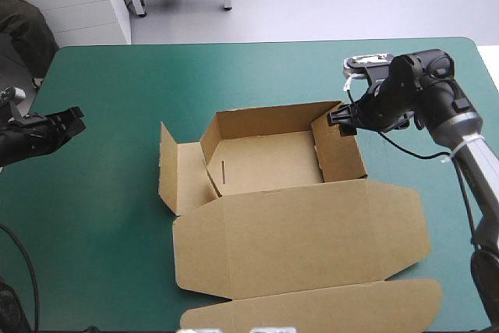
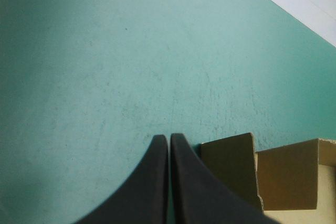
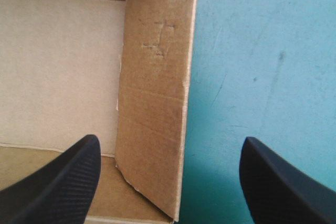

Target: Fold the box

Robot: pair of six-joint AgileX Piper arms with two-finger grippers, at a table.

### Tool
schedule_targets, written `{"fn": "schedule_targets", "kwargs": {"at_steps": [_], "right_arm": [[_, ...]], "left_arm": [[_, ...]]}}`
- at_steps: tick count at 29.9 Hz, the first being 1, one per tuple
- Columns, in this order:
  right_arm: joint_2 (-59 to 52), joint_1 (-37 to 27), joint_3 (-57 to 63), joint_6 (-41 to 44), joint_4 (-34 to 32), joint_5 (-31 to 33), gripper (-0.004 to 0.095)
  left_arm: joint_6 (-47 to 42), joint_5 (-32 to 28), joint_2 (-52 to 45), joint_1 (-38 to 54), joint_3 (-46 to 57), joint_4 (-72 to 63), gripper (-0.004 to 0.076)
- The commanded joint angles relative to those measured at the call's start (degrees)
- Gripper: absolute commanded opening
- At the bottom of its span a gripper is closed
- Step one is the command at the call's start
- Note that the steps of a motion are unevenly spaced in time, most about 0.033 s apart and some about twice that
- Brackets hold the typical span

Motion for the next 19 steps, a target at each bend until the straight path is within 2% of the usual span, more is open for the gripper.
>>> {"fn": "schedule_targets", "kwargs": {"at_steps": [1, 9, 19], "right_arm": [[1.03, -0.02, -0.16, 0.06, -0.31, 0.01, 0.0683], [8.19, -0.02, 0.11, -0.58, 0.01, -3.43, 0.0683], [10.53, -0.12, 0.11, -0.58, 0.33, -5.32, 0.0683]], "left_arm": [[-0.37, -0.45, -2.02, 0.18, -1.30, -3.00, 0.0000], [-0.37, -0.75, -2.02, 0.18, -1.30, -3.00, 0.0000], [-0.09, -1.09, -2.02, 0.18, -1.30, -2.55, 0.0000]]}}
